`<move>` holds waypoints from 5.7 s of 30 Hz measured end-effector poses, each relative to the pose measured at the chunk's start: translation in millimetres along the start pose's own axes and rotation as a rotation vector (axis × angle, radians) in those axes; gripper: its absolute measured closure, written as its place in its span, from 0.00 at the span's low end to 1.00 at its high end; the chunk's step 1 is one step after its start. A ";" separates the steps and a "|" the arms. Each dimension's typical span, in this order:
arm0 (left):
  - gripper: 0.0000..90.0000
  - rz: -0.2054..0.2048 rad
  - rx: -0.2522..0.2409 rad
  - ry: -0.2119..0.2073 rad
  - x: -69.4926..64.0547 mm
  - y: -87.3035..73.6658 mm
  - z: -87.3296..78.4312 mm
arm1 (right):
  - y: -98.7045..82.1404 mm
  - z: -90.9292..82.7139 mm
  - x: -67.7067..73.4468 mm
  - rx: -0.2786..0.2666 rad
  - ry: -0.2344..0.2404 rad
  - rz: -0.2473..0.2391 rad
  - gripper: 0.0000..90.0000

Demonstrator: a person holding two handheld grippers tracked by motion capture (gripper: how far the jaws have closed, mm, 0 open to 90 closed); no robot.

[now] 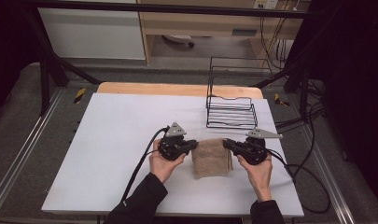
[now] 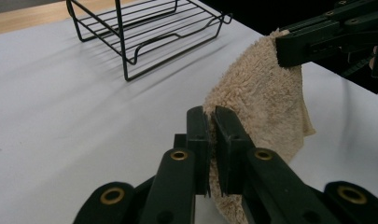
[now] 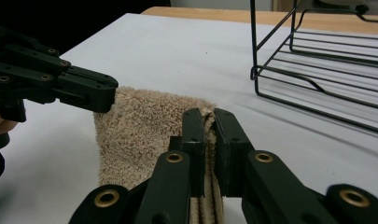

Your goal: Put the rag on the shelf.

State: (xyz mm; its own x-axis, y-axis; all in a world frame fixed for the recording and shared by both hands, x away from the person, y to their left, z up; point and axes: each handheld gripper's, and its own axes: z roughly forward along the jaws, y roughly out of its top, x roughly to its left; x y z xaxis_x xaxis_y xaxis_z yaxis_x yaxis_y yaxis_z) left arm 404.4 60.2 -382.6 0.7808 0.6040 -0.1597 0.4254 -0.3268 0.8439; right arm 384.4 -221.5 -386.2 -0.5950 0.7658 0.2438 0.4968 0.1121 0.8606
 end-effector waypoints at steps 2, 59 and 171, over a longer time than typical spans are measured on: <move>0.95 0.002 -0.006 -0.002 -0.5 2.0 -1.0 | 1.8 -2.6 1.1 -0.010 -0.003 -0.004 0.93; 0.95 0.076 -0.182 0.004 -10.9 75.6 -7.3 | 48.7 -50.7 5.1 -0.226 -0.103 -0.061 0.93; 0.95 0.144 -0.443 0.115 31.7 276.0 3.4 | 240.7 -60.9 -53.7 -0.496 -0.228 -0.136 0.94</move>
State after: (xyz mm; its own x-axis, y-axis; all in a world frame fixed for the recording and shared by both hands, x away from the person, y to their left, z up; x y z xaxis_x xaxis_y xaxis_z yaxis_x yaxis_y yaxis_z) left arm 548.1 -13.3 -156.5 0.7510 0.6602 0.0115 0.0612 -0.0869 0.9943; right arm 497.5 -274.1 -164.9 -0.4540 0.8889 0.0610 0.0360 -0.0501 0.9981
